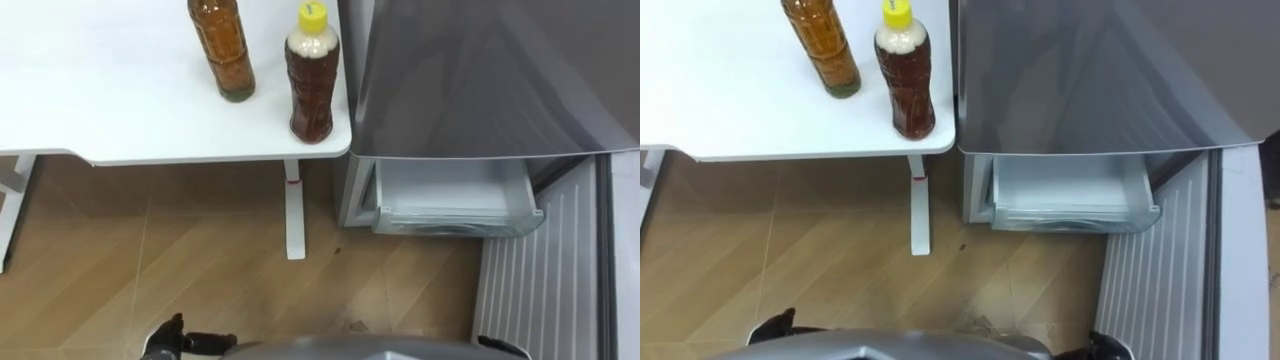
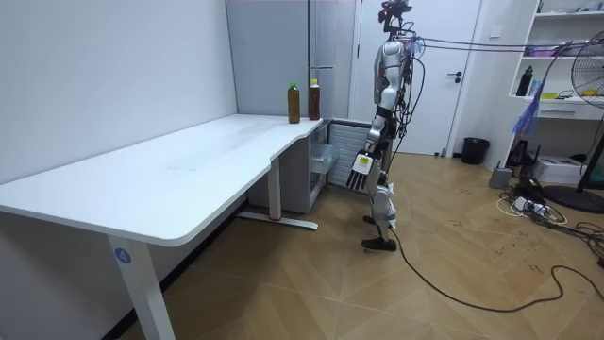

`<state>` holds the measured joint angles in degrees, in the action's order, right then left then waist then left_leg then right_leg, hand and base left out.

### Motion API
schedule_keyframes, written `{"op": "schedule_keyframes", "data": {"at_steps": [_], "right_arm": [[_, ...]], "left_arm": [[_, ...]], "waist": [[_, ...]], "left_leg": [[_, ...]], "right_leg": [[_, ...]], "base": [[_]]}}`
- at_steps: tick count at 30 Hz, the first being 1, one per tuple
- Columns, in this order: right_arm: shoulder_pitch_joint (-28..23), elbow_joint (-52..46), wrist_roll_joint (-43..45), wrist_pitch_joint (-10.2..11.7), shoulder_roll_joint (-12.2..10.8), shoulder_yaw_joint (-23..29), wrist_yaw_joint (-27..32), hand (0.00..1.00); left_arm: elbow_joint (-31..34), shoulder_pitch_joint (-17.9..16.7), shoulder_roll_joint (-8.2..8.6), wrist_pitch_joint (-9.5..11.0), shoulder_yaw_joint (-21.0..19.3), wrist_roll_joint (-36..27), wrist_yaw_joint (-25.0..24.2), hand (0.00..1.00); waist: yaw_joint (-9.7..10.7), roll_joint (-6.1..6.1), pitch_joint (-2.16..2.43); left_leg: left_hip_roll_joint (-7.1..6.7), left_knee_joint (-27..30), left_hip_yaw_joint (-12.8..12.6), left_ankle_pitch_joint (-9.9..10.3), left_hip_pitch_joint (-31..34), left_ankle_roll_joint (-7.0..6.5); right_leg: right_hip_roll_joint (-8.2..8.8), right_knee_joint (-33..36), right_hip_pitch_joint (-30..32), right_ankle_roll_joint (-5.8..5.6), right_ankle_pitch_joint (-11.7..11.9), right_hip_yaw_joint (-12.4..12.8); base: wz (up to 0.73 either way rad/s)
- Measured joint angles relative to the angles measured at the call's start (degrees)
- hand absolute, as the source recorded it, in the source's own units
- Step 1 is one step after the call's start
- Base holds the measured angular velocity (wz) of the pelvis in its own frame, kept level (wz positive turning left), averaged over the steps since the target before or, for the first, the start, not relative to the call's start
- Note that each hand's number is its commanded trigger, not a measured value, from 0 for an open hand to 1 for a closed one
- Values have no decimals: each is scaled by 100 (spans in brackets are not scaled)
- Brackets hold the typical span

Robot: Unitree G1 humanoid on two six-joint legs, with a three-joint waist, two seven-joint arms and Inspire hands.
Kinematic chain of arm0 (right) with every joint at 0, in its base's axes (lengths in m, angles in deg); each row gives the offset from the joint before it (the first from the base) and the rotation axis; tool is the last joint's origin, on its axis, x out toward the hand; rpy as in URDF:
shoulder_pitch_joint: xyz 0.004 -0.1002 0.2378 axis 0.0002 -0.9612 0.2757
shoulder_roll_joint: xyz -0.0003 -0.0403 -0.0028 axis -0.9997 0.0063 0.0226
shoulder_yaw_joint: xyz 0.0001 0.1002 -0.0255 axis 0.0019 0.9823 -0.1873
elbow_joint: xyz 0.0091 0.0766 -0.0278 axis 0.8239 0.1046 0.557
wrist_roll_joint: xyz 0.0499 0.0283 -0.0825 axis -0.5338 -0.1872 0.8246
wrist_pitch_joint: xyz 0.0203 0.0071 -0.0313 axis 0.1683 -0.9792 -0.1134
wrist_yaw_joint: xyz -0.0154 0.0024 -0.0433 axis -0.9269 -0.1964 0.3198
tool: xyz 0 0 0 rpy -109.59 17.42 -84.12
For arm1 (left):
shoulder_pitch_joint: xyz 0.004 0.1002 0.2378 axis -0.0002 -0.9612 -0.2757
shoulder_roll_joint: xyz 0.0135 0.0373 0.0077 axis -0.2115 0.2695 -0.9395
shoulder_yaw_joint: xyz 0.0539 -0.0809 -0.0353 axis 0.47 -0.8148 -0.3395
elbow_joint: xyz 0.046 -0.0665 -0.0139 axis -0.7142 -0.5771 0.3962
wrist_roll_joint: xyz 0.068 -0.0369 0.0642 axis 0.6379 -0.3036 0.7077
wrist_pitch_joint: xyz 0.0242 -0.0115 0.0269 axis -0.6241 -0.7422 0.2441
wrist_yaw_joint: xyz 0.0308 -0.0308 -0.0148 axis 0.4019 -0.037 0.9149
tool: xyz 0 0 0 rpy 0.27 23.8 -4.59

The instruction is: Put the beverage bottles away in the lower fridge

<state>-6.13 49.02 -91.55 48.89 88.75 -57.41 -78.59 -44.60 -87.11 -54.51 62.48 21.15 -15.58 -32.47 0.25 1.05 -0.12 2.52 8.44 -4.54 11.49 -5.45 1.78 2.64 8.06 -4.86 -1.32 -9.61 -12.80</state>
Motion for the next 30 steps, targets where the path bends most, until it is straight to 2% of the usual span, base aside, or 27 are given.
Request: {"op": "schedule_keyframes", "data": {"at_steps": [7, 9, 14, 16, 18, 21, 25, 27, 30], "right_arm": [[-36, 11, -159, -2, -33, -9, 57, 0], [-53, 42, -159, -2, -47, 6, 50, 0], [-57, 58, -100, -18, -84, 23, 44, 0], [-68, 110, 86, -68, -84, 21, 26, 0], [-65, 115, 204, -131, -84, 18, 30, 0], [-80, 88, 331, -138, -65, 33, 33, 0], [-104, 75, 407, -137, -20, 81, 25, 0], [-94, 46, 576, -128, -3, 85, 2, 0], [-103, 31, 638, -129, 17, 84, -31, 0]], "left_arm": [[-2, -41, 126, -14, -148, -241, 582, 0], [-134, -41, 177, 1, -351, -441, 755, 0], [-169, -132, 187, 2, -616, -844, 1145, 0], [-166, -136, 193, 1, -877, -1052, 1282, 0], [-166, -147, 185, 1, -1182, -1491, 1566, 0], [-152, -120, 173, 9, -1272, -1991, 1800, 0], [389, -208, 181, 37, -1466, -3167, 2069, 0], [738, -274, 160, 193, -1479, -3655, 2236, 0], [1031, -266, 112, 371, -1484, -3947, 2510, 0]], "waist": [[-40, 16, 5], [-39, 36, 7], [-52, 101, 10], [-71, 115, 14], [-105, 114, 11], [-156, 71, 16], [-229, 12, 1], [-233, -34, 0], [-223, -52, 5]], "left_leg": [[-4, 31, 3, 0, 21, 0], [-4, 29, 7, 0, 0, 0], [-15, 29, 1, 0, -25, 0], [-16, 29, 3, 0, -50, 0], [-17, 25, 1, 1, -114, 0], [-17, 24, 5, 6, -121, -7], [-10, 6, 2, 22, -192, -32], [-12, -20, 7, 46, -265, -45], [-16, -15, 14, 52, -279, -49]], "right_leg": [[4, -15, -16, 0, 1, -32], [4, -18, -47, 0, 1, -45], [19, -32, -85, -4, -2, -69], [18, -25, -90, -4, -2, -39], [16, -23, -114, -4, -2, -10], [13, -10, -127, -5, -2, -13], [16, 62, -122, -5, -2, -1], [17, 60, -210, -22, -13, -7], [19, 71, -215, -24, -14, -4]], "base": [[1], [0], [2], [-6], [-5], [0], [0], [0], [0]]}}
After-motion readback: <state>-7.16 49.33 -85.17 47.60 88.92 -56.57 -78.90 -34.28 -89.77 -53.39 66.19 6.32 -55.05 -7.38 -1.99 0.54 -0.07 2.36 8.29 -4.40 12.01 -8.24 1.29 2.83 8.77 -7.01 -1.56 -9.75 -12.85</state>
